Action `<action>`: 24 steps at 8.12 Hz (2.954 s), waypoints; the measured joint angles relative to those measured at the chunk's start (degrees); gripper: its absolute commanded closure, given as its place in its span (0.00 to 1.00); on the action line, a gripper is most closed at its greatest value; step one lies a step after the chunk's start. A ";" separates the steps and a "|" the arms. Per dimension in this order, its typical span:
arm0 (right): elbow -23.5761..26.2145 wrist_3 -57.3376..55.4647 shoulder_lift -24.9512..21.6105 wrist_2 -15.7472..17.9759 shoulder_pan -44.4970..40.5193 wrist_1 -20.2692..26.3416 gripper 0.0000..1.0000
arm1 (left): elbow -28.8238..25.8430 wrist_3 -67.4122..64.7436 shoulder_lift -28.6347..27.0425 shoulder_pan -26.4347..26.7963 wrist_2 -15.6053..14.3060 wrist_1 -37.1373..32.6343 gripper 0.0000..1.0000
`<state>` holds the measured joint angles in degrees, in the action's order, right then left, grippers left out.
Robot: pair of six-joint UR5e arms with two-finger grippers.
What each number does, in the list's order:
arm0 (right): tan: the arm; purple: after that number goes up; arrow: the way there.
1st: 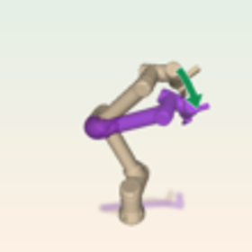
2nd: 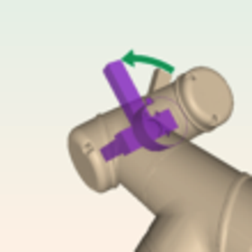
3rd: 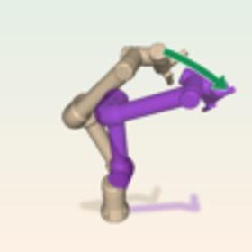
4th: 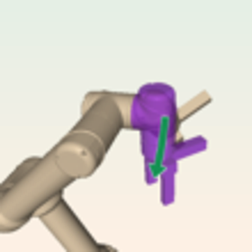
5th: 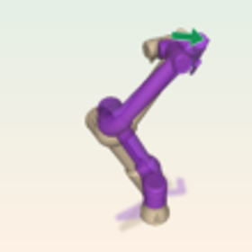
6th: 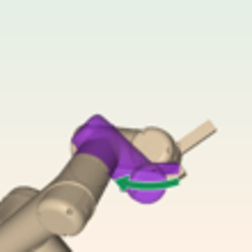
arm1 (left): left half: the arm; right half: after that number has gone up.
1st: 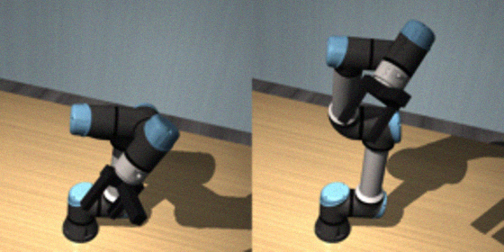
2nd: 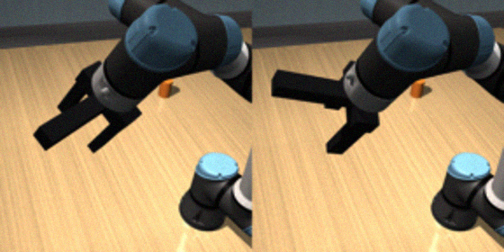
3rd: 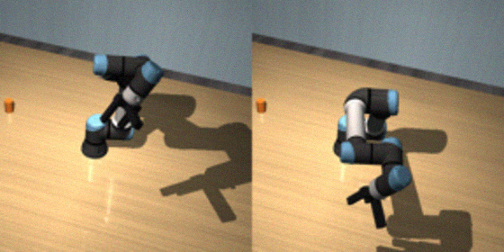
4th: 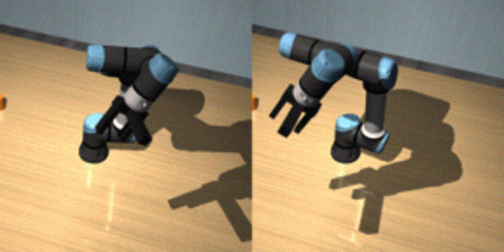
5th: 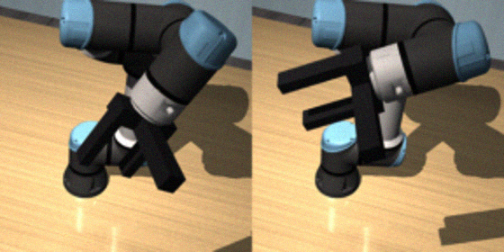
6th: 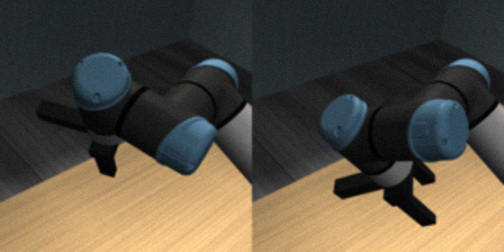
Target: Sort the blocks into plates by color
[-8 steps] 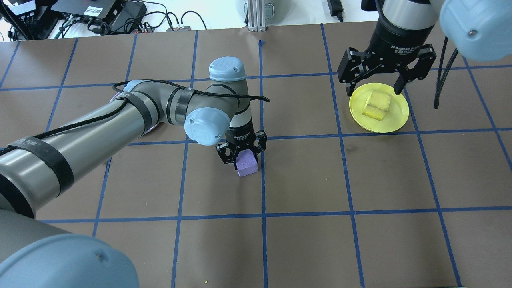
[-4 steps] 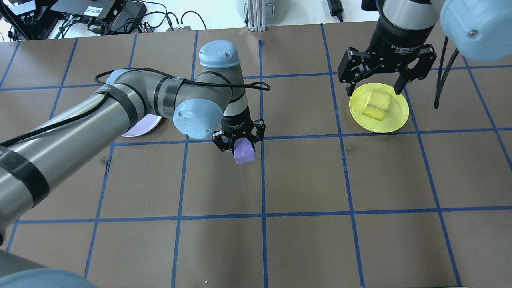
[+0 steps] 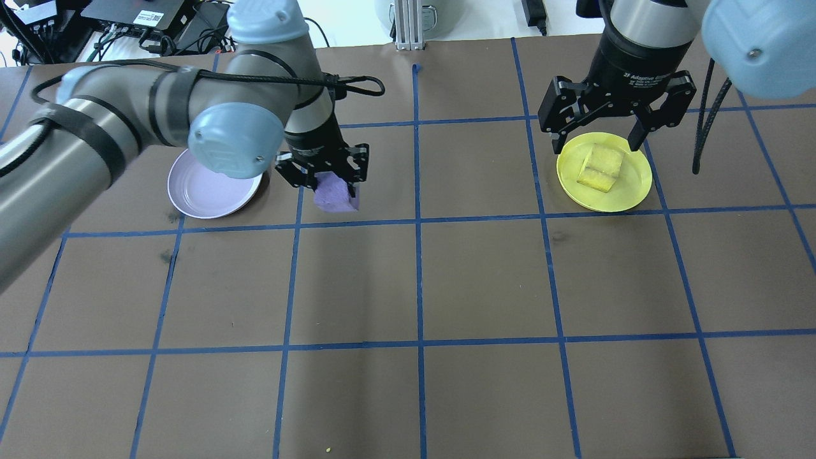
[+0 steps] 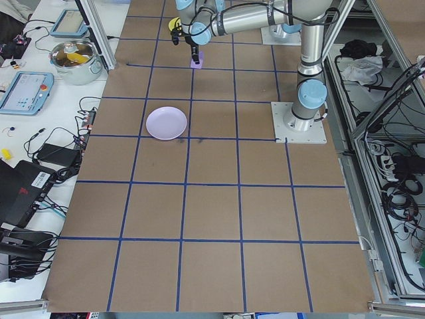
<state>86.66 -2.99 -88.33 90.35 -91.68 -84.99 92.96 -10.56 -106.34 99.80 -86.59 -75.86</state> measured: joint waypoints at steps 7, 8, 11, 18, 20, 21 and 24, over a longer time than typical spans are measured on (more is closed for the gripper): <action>0.00 0.00 0.00 0.00 -0.03 0.00 0.00 | -0.66 37.37 -3.97 -21.74 -3.97 6.92 1.00; 0.00 0.00 0.00 0.00 -0.02 0.00 0.00 | -0.67 39.63 -6.28 -23.17 -4.22 9.92 1.00; 0.00 -0.02 0.00 0.00 -0.02 0.00 0.00 | -0.74 41.67 -11.34 -25.76 -4.29 13.29 0.00; 0.00 -0.03 0.06 0.10 -0.02 0.00 0.00 | -0.91 38.73 -6.19 -23.54 -4.52 8.63 0.00; 0.00 -0.01 0.08 0.14 -0.03 0.00 0.00 | -1.07 32.68 -0.48 -20.23 -4.80 2.40 0.00; 0.00 0.00 0.09 0.24 -0.03 0.00 0.00 | -1.08 29.81 2.82 -18.58 -5.04 -0.74 0.00; 0.00 0.00 0.09 0.26 -0.02 0.00 0.00 | -1.07 24.41 13.83 -13.73 -5.69 -7.65 0.00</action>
<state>86.66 -2.99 -88.24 90.61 -91.70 -84.99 91.89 13.85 -92.52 86.07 -92.28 -83.51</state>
